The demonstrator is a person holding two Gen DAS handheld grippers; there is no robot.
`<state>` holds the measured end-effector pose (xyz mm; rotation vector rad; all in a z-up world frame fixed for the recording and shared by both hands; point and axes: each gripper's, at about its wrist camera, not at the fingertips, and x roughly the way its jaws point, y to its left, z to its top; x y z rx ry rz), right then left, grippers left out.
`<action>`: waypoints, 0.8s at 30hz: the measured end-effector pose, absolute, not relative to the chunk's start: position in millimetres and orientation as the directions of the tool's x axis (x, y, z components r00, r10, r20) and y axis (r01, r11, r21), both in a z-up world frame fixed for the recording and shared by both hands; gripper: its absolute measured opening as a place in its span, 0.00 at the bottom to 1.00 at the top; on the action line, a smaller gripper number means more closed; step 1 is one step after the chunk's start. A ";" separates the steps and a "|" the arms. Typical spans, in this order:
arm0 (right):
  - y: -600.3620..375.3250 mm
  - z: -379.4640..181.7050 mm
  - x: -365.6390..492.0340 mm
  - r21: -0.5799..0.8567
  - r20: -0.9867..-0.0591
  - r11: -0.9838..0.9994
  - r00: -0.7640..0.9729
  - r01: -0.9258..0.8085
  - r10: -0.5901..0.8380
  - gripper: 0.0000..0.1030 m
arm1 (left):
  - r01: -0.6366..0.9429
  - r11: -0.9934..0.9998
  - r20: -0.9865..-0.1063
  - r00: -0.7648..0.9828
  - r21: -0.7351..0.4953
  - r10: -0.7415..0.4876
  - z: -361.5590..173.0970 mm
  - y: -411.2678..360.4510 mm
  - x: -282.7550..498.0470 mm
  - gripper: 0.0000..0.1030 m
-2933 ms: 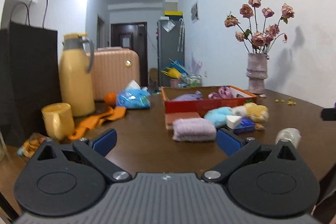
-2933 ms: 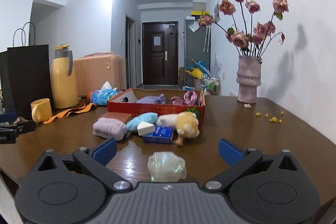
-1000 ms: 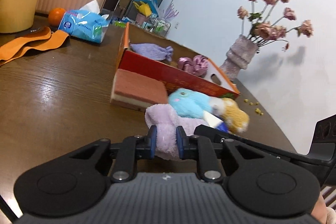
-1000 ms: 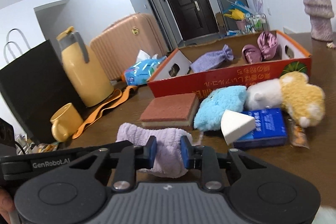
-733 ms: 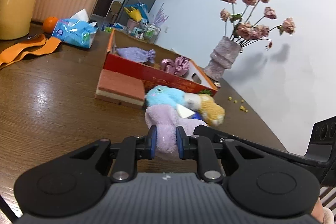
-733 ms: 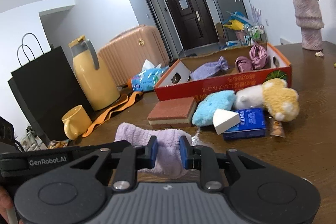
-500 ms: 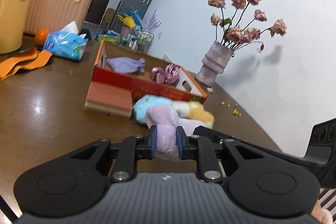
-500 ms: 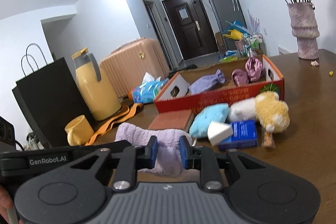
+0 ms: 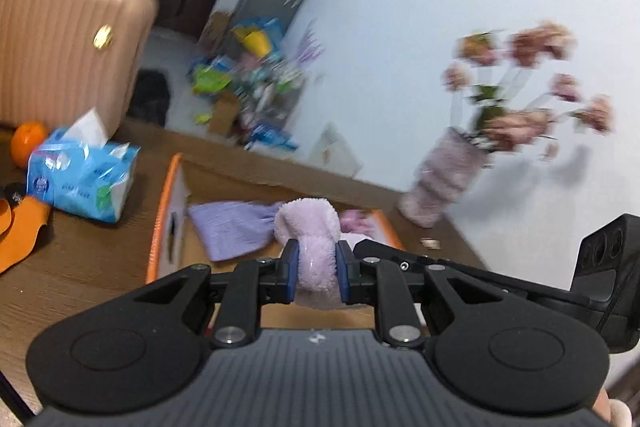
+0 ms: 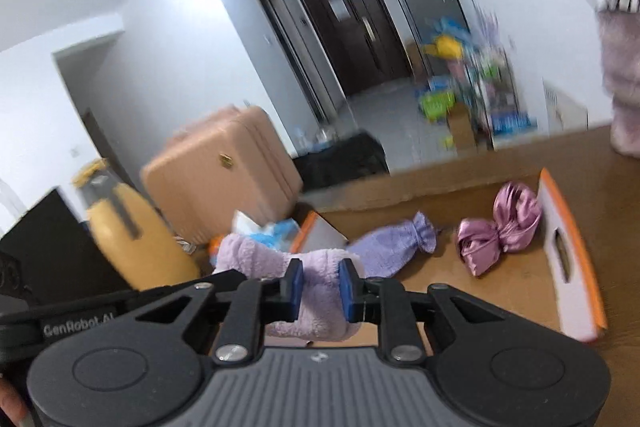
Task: Organize soft objects
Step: 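Carry the lilac towel with the right tool into the box and release, then withdraw the right tool from the box toward the clear plastic bag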
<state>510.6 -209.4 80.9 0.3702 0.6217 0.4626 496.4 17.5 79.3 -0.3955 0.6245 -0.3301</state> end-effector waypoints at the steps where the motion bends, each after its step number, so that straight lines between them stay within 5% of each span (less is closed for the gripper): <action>1: -205.2 71.1 532.2 0.479 -0.503 0.831 0.687 -0.283 0.525 0.18 | 0.153 0.877 -0.519 0.755 -0.456 -0.401 72.4 19.0 508.2 0.19; 12: -163.5 -10.9 591.9 0.456 -0.681 0.862 0.537 -0.220 0.497 0.19 | 0.056 0.923 -0.685 0.654 -0.380 -0.321 0.3 36.1 550.8 0.23; 24: -191.4 54.9 548.1 0.392 -0.611 0.887 0.651 -0.245 0.450 0.27 | 0.087 0.961 -0.624 0.744 -0.264 -0.239 68.0 44.8 503.7 0.39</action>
